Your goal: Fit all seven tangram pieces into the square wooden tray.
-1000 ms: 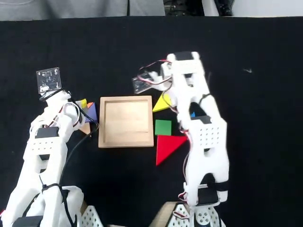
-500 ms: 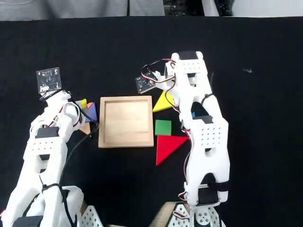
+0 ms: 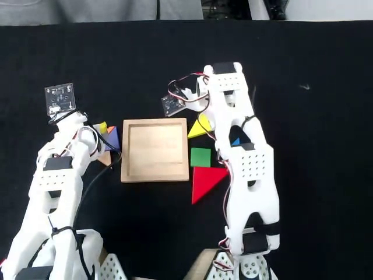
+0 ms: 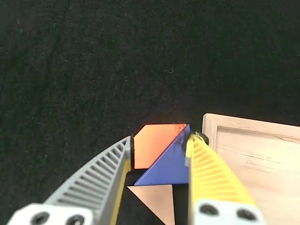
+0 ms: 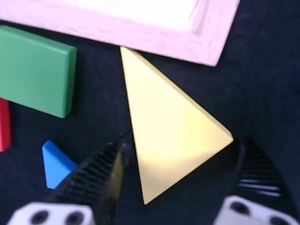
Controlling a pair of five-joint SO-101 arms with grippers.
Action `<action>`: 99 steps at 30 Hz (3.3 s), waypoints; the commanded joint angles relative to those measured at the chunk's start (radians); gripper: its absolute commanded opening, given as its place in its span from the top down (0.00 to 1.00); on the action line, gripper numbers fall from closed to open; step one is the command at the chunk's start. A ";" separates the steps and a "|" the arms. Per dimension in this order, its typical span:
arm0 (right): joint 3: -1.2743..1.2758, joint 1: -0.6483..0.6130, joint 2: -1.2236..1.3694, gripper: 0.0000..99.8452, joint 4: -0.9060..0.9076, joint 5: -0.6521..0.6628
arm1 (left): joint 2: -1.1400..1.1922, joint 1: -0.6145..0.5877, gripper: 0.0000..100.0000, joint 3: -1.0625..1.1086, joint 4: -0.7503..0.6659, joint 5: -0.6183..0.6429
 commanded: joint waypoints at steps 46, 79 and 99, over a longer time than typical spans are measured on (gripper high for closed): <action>-0.101 0.002 -0.111 0.81 0.167 0.003 | -0.026 -0.007 0.80 -0.010 -0.020 -0.002; 0.493 -0.560 -0.489 0.81 -0.160 -0.813 | -0.037 -0.266 0.80 0.015 0.124 -0.005; 0.499 -0.560 -0.407 0.81 -0.157 -0.818 | -0.037 -0.269 0.80 0.059 0.046 -0.005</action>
